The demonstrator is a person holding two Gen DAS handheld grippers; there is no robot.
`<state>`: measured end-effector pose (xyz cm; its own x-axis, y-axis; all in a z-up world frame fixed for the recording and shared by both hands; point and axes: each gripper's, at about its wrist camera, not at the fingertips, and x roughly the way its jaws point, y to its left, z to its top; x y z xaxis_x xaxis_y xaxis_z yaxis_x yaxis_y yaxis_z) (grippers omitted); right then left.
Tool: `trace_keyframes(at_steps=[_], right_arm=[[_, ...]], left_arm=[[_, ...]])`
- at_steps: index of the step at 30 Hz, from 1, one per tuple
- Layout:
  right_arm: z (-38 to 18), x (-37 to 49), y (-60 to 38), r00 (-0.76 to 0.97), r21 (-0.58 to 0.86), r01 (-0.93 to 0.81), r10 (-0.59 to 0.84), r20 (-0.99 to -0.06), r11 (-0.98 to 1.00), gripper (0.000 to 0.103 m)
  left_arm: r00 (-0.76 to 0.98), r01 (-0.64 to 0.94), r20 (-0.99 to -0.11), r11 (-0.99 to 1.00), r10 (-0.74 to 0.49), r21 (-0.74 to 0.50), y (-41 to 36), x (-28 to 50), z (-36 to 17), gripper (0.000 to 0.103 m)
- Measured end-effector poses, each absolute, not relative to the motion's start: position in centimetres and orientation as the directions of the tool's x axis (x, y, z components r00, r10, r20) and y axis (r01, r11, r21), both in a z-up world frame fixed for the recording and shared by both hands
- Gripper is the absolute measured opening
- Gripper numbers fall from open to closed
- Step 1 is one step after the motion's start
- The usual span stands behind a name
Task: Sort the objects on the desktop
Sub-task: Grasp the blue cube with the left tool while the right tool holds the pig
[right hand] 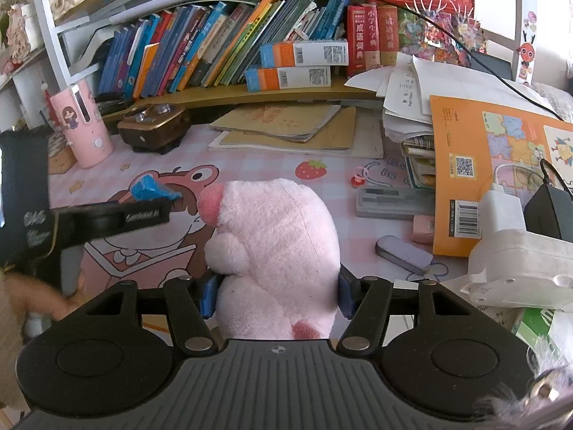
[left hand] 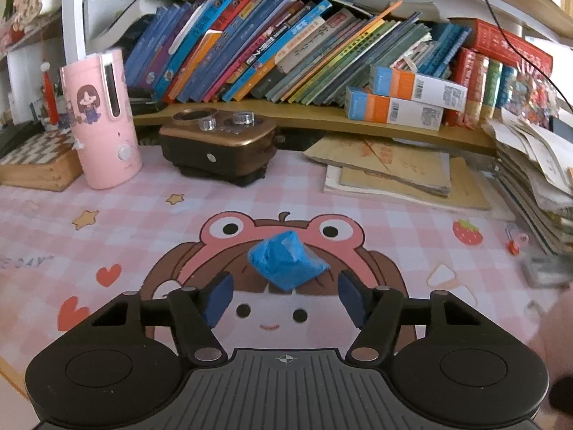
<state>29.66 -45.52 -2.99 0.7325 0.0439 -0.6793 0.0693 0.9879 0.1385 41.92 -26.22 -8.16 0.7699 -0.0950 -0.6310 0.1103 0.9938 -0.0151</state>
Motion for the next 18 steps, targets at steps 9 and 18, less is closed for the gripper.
trace_keyframes(at_steps=[9,18], right_arm=[[-3.3,29.6,-45.6,0.721,0.132,0.069,0.042,-0.692,0.989,0.058],[-3.3,29.5,-45.5,0.72,0.127,0.074,0.036,-0.694,0.989,0.058]], left_arm=[[0.766,0.096,-0.636,0.995,-0.095,-0.032,-26.7,43.9,-8.7,0.058],[0.755,0.117,-0.645,0.992,-0.117,-0.043,-26.3,43.9,-8.5,0.036]])
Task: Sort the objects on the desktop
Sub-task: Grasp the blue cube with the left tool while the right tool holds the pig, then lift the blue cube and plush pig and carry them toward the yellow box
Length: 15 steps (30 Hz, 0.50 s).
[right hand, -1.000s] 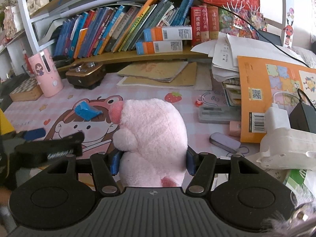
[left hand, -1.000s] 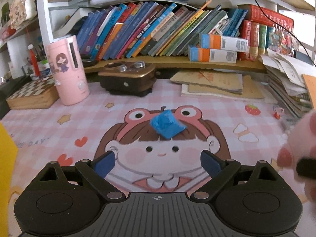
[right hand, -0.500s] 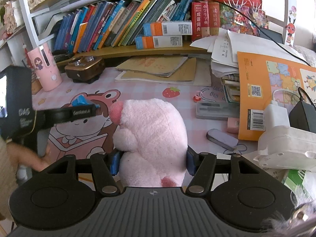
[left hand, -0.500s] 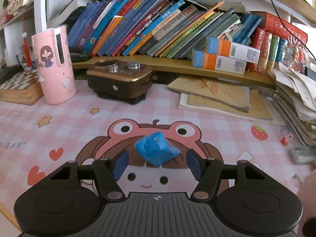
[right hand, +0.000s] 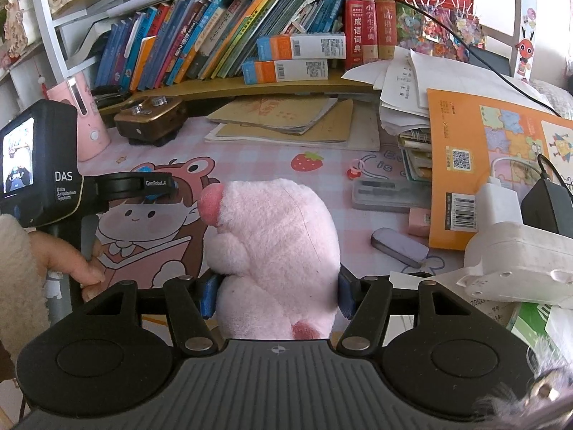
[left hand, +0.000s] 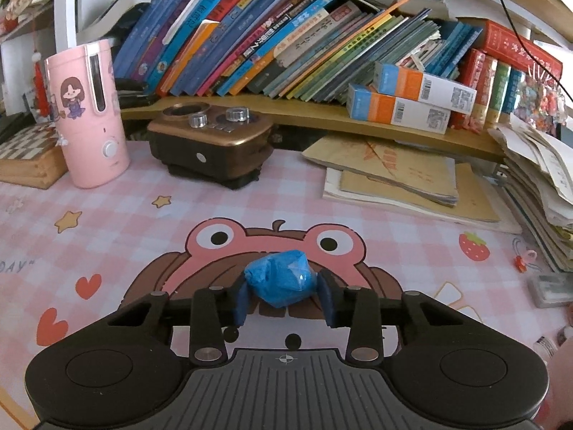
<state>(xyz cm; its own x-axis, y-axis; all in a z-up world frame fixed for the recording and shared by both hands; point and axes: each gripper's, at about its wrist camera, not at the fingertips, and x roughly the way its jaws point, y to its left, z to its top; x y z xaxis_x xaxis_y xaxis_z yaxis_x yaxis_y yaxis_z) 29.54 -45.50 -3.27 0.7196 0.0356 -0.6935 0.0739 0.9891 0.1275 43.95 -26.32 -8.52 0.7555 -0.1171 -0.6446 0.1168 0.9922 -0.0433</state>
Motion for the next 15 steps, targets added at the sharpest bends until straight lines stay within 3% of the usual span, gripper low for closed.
trace_keyframes(at_steps=[15], right_arm=[[-2.4,28.6,-43.3,0.734,0.136,0.026,0.074,-0.675,0.99,0.058]], left_arm=[[0.797,0.116,-0.588,0.99,-0.139,-0.076,-23.5,39.7,-5.3,0.035]])
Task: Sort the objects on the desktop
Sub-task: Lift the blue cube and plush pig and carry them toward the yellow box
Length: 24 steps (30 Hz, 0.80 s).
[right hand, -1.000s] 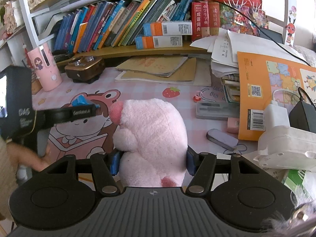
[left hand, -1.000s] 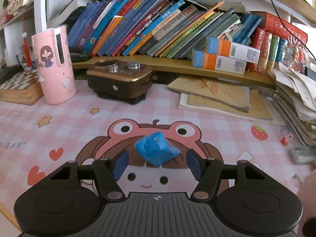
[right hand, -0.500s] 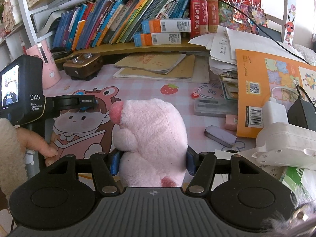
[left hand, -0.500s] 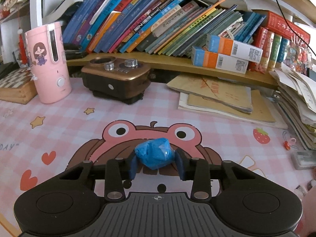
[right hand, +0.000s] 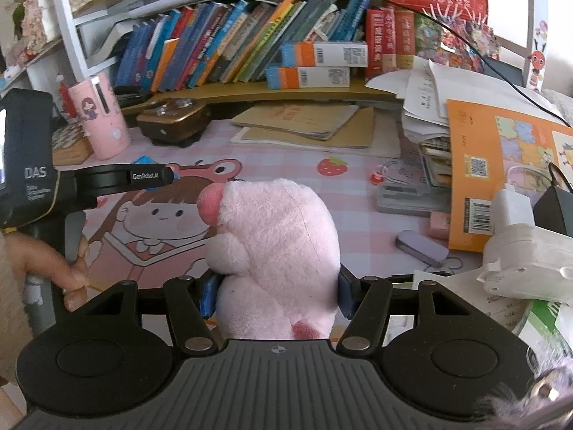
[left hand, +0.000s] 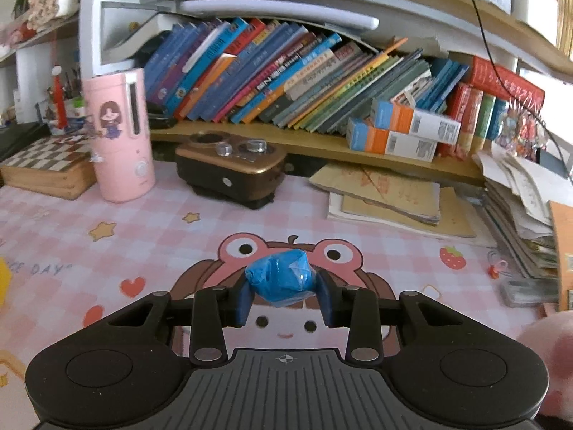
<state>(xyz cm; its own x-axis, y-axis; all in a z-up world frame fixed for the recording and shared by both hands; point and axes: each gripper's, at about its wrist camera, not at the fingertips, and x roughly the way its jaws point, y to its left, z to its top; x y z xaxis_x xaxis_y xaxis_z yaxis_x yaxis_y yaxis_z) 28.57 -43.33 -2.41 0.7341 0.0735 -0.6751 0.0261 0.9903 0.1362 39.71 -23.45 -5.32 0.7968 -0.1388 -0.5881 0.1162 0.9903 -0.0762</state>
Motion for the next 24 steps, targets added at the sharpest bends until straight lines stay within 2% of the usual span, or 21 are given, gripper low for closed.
trace_keyframes(at_steps=[15,24], right_arm=[[-1.0,27.2,-40.3,0.744,0.139,-0.083,0.154,-0.65,0.987,0.058],[-0.3,26.8,-39.3,0.74,0.128,-0.141,0.191,-0.645,0.982,0.058]], left_arm=[[0.838,0.059,-0.531,0.988,-0.128,-0.144,-18.5,30.3,-1.4,0.035],[0.839,-0.016,-0.539,0.985,-0.082,-0.174,-15.4,25.4,-0.6,0.035]])
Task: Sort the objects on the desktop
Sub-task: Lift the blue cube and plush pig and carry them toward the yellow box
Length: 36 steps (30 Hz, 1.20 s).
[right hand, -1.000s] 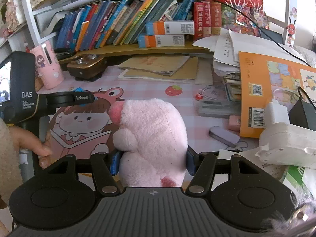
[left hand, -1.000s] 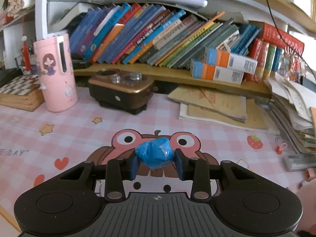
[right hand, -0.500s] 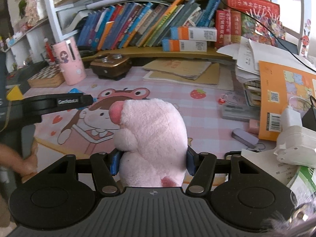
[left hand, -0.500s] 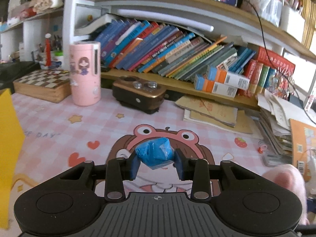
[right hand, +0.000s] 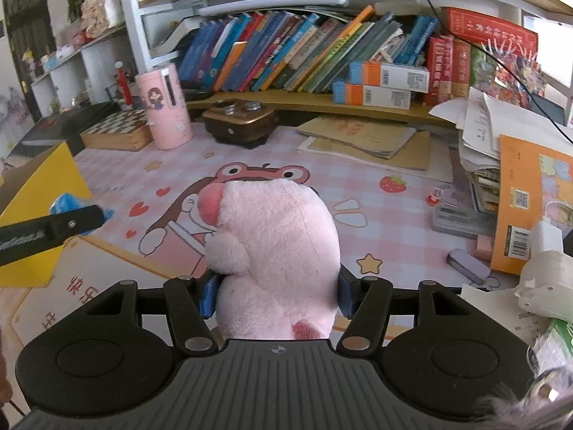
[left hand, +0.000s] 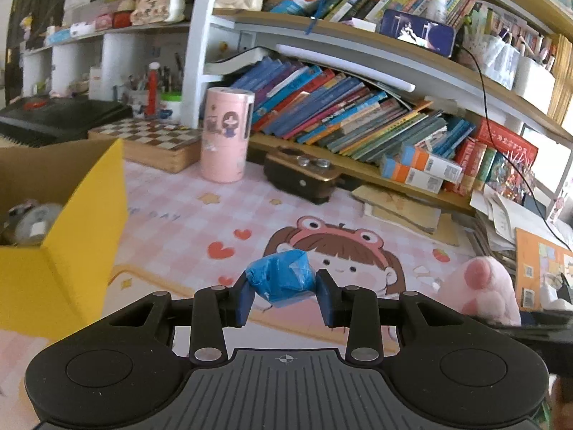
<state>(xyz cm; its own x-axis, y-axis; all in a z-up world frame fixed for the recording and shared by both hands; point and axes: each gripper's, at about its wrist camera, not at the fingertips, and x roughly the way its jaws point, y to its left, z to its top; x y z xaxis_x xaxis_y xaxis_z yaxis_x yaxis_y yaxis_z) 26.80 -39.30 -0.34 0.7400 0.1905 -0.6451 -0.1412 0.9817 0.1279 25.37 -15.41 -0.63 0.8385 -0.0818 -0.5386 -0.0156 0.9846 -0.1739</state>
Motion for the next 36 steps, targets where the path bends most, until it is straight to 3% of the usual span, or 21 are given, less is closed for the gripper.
trace_keyframes(at_steps=[36], right_arm=[[1.2,19.1,-26.8,0.716,0.114,-0.242,0.257,-0.649,0.963,0.058]], left_arm=[[0.844,-0.058,-0.53,0.97,-0.079,-0.235,-3.6,13.3,0.3,0.035]])
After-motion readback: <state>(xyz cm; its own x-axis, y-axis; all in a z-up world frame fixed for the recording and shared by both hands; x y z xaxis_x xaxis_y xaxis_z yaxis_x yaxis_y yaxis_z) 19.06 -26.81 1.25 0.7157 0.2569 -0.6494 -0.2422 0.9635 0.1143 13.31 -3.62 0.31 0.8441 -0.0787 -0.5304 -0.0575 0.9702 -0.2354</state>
